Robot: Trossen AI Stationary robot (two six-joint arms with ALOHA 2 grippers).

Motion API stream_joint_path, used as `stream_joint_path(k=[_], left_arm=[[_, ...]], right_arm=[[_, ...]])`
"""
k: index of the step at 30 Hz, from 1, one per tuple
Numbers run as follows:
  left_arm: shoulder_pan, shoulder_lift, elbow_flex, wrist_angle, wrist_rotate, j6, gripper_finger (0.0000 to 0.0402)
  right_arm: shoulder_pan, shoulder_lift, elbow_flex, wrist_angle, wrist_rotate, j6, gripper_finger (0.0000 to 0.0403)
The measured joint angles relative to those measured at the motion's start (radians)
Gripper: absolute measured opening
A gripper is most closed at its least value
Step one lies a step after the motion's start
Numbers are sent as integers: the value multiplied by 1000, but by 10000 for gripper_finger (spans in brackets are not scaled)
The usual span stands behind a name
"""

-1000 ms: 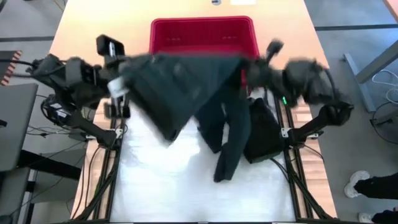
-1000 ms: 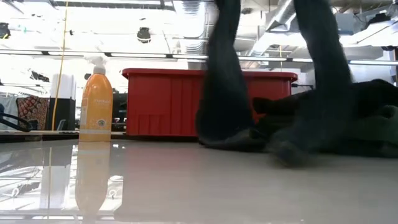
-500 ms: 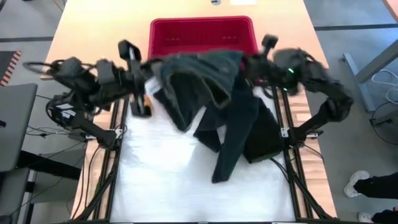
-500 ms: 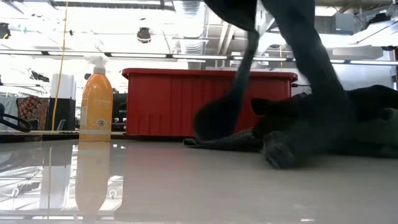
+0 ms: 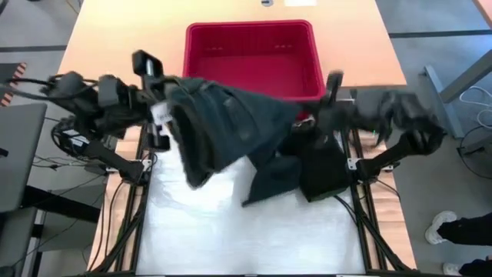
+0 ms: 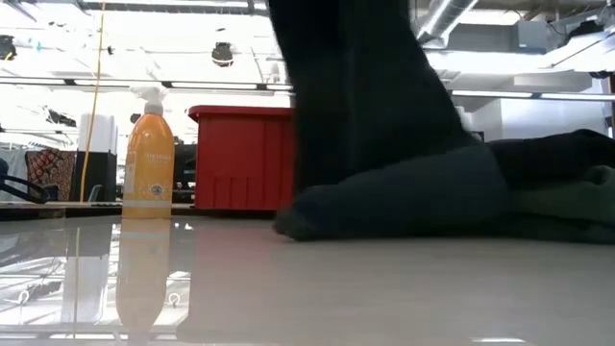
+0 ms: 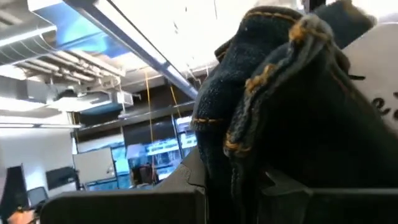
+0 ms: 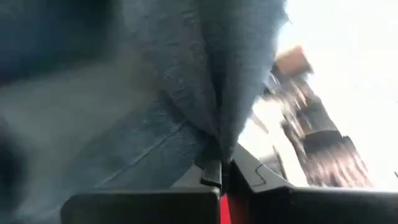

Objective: Fold laundry
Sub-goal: Fold the dark blue jeans

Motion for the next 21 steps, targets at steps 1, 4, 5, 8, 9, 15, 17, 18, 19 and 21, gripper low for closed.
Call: stream_joint_path(k=[1, 4, 5, 8, 9, 15, 17, 18, 19, 21], left_arm=[[-1, -2, 2, 3, 8, -7, 18], [2, 6, 1, 13, 3, -9, 18], [4, 15, -3, 8, -18, -8, 18], [5, 28, -9, -5, -34, -10, 18], [1, 28, -6, 11, -21, -14, 18], [-12, 11, 2, 48, -3, -26, 18], [-10, 20, -3, 30, -20, -26, 18], [-10, 22, -5, 19, -30, -26, 18], [-10, 22, -6, 18, -35, -27, 18], [-13, 15, -2, 27, -35, -41, 18]], right_arm=[[6, 3, -2, 8, 62, 15, 21], [-12, 29, -8, 187, 563, 74, 21], [-32, 32, -5, 212, 643, 49, 21], [4, -4, -1, 101, 463, 30, 21], [32, -12, 0, 52, 329, 44, 21], [34, 28, -6, 104, 434, 121, 21], [25, 34, -4, 94, 467, 114, 21], [35, 30, -3, 64, 424, 115, 21], [60, 29, 0, 19, 371, 120, 21], [99, 29, 0, -57, 177, 145, 21]])
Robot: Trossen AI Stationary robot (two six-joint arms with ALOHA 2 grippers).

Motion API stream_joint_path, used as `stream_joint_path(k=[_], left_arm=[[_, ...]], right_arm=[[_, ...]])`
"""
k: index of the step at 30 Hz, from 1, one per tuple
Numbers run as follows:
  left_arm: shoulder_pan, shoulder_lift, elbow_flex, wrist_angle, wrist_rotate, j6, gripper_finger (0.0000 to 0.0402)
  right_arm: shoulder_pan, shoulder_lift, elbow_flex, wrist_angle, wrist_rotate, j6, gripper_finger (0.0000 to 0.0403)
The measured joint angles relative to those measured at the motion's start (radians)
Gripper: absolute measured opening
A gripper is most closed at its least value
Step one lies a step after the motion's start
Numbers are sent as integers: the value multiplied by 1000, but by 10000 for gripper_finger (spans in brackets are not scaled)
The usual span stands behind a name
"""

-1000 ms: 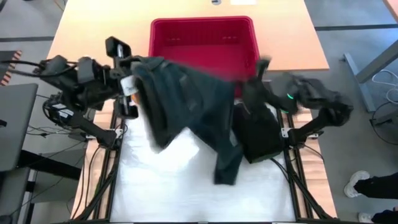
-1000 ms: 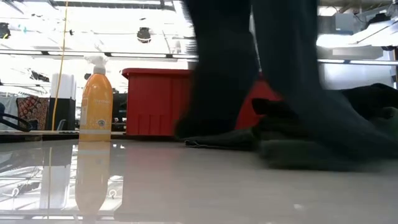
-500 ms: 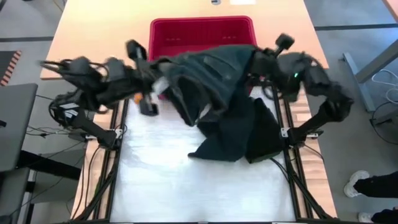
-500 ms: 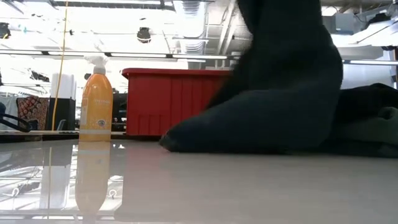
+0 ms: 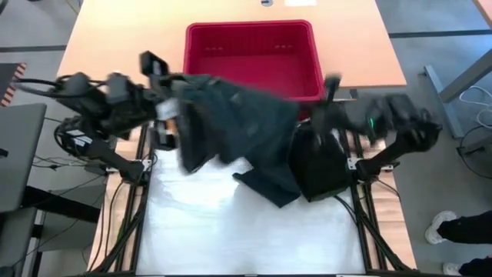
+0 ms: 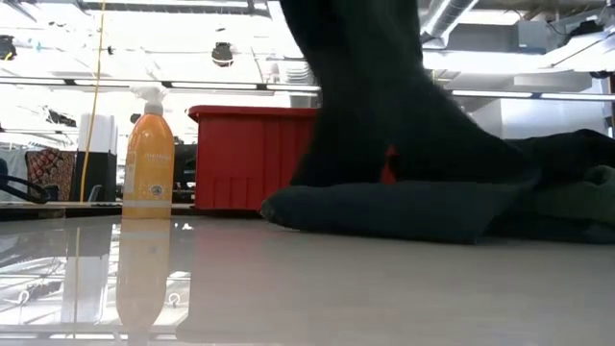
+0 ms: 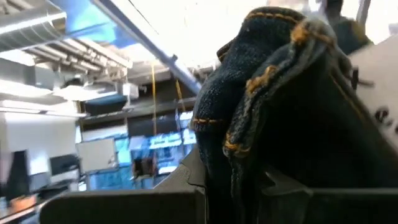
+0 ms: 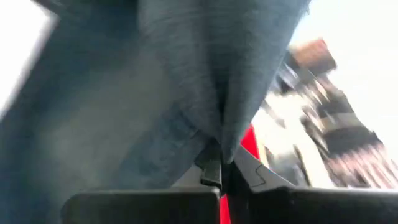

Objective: Fold laundry
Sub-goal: Fold the dark blue jeans

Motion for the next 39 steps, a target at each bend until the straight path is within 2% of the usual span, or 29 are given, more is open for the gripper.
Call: stream_joint_path(k=[5, 9, 11, 13, 16, 18, 20, 23, 27, 31, 34, 39], left_arm=[[-5, -10, 2, -6, 63, -99, 18], [-5, -5, -2, -20, 236, -151, 18], [-5, -7, -2, -17, 351, -153, 18], [-5, -7, -2, -12, 417, -140, 18], [12, -8, 0, 30, 406, -101, 18], [34, -21, 4, 75, 347, -87, 18], [61, -35, 6, 124, 274, -87, 18], [106, -46, 6, 189, 180, -96, 18], [173, -47, 1, 185, 121, -130, 18], [245, -55, 1, 162, 105, -182, 18], [287, -54, 2, 143, 90, -212, 18], [349, -33, 0, 108, 125, -279, 18]], right_arm=[[111, 45, -3, -85, -324, 29, 21], [220, 52, -2, -71, -548, -80, 21], [261, 46, 1, -26, -612, -164, 21], [276, 49, 0, 35, -623, -253, 21], [251, 52, 17, 147, -570, -422, 21], [186, 49, 58, 335, -425, -520, 21], [97, 48, 96, 549, -303, -593, 21], [-89, 59, 145, 755, -261, -669, 21], [-289, 96, 197, 757, -278, -673, 21], [-390, 146, 199, 751, -262, -681, 21], [-445, 189, 199, 818, -139, -779, 21], [-490, 263, 200, 1015, 100, -1100, 21]])
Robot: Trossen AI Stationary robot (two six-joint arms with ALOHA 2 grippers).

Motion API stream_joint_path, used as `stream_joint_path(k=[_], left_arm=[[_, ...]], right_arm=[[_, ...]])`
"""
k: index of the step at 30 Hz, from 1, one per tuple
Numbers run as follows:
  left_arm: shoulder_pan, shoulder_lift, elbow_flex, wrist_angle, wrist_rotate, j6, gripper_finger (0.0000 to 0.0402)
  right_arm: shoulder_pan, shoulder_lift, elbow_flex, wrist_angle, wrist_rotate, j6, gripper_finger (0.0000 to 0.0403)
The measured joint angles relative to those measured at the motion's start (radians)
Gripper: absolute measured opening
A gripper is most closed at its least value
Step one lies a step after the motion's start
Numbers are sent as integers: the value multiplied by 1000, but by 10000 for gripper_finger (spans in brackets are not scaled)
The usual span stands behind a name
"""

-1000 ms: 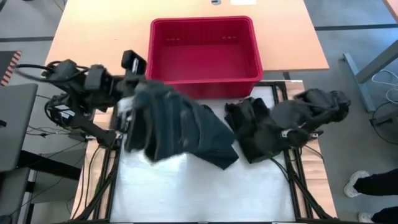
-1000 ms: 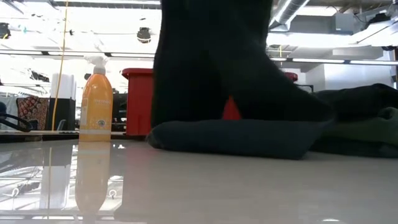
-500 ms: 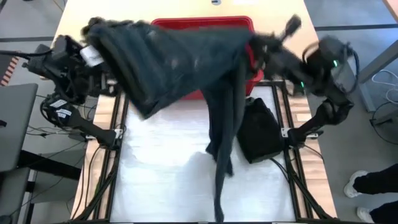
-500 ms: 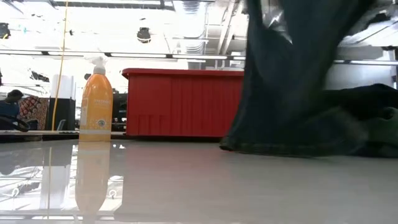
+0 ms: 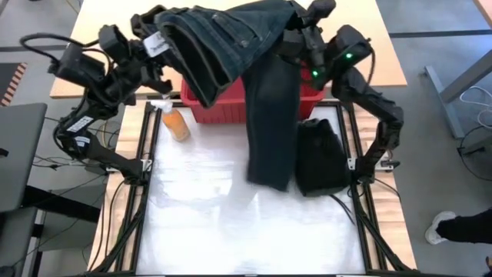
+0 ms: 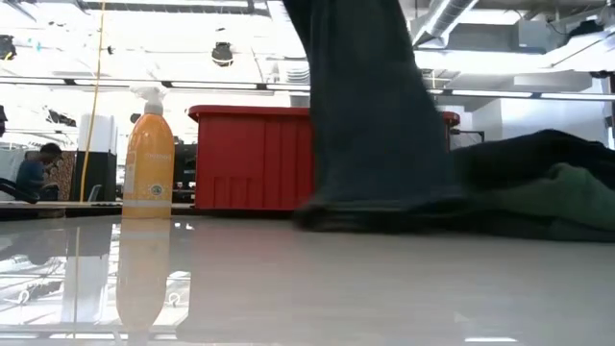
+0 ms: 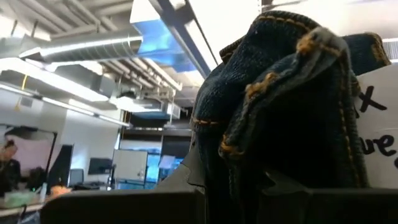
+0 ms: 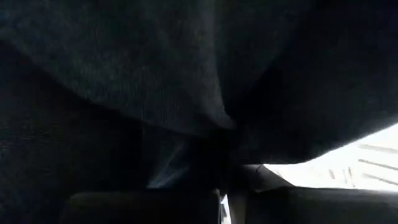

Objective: Fold laundry
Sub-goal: Fold the dark blue jeans

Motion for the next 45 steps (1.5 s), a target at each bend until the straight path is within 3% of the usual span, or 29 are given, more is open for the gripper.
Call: stream_joint_path(k=[7, 9, 11, 14, 16, 18, 22, 24, 26, 29, 33, 37, 41, 45], left_arm=[[25, -13, 2, -40, 77, -36, 18], [24, -30, 2, -78, 109, -46, 18], [20, -48, 2, -113, 145, -63, 18], [1, -85, 1, -217, 180, -109, 18], [-16, -118, 0, -324, 225, -134, 18], [-34, -159, 0, -467, 288, -166, 18], [-94, -208, -8, -859, 398, -260, 18], [-168, -218, -65, -1020, 400, -314, 18], [-273, -216, -175, -1074, 324, -376, 18], [-425, -214, -379, -1008, 240, -456, 18], [-584, -210, -616, -798, 308, -527, 18], [-768, -184, -846, -558, 245, -623, 18], [-930, -153, -1010, -373, 139, -788, 18], [-1051, -94, -1092, -393, 7, -1010, 18]], right_arm=[[133, 1, 3, 45, 47, 55, 21], [198, -10, 5, -72, 61, 163, 21], [267, -23, 5, -304, -15, 365, 21], [361, -16, 5, -579, -251, 759, 21], [403, 18, 5, -698, -360, 961, 21], [447, 60, -2, -790, -403, 1104, 21], [539, 163, -67, -854, -412, 1269, 21], [583, 228, -98, -893, -409, 1352, 21], [629, 290, -138, -916, -412, 1431, 21], [688, 370, -190, -889, -494, 1533, 21], [720, 463, -227, -803, -654, 1671, 21], [734, 523, -235, -715, -774, 1765, 21], [742, 547, -237, -684, -856, 1819, 32], [741, 542, -237, -705, -877, 1832, 49]])
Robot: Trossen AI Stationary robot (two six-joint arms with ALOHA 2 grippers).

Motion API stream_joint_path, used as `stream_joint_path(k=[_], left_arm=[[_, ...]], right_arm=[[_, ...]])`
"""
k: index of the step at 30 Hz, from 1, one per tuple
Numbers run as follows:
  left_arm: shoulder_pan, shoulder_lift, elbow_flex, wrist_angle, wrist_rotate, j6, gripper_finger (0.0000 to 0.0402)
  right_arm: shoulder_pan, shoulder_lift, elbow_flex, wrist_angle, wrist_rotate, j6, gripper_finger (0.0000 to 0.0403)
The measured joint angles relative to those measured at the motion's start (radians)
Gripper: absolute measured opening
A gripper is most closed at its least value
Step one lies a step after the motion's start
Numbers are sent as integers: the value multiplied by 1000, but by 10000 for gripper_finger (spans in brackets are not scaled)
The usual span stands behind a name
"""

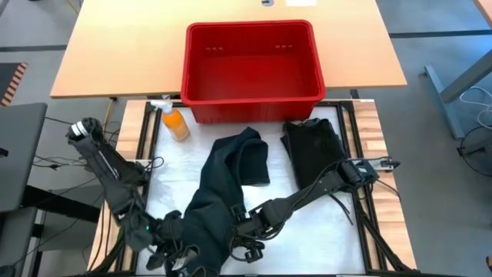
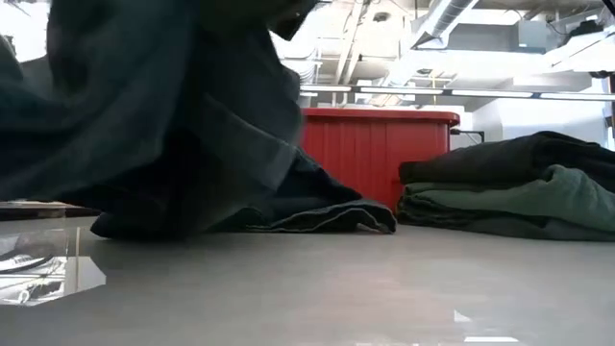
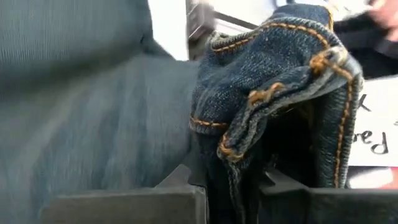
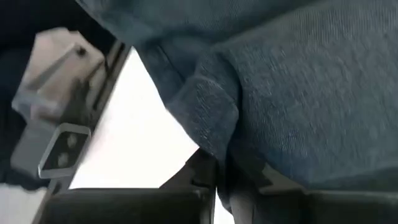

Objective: Fold laundry
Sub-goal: Fold the dark blue jeans

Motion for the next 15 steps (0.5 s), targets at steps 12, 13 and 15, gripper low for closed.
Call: stream_joint_path(k=[12, 13, 15], left_arm=[[-174, 116, -17, -43, -14, -474, 18], [-182, 116, -17, -46, -7, -498, 18], [-196, 116, -17, -53, 12, -542, 18]], right_arm=[[1, -30, -10, -282, 12, -45, 88], [-4, -32, -20, -259, 36, -93, 97], [-17, -45, -33, -205, 110, -196, 116]])
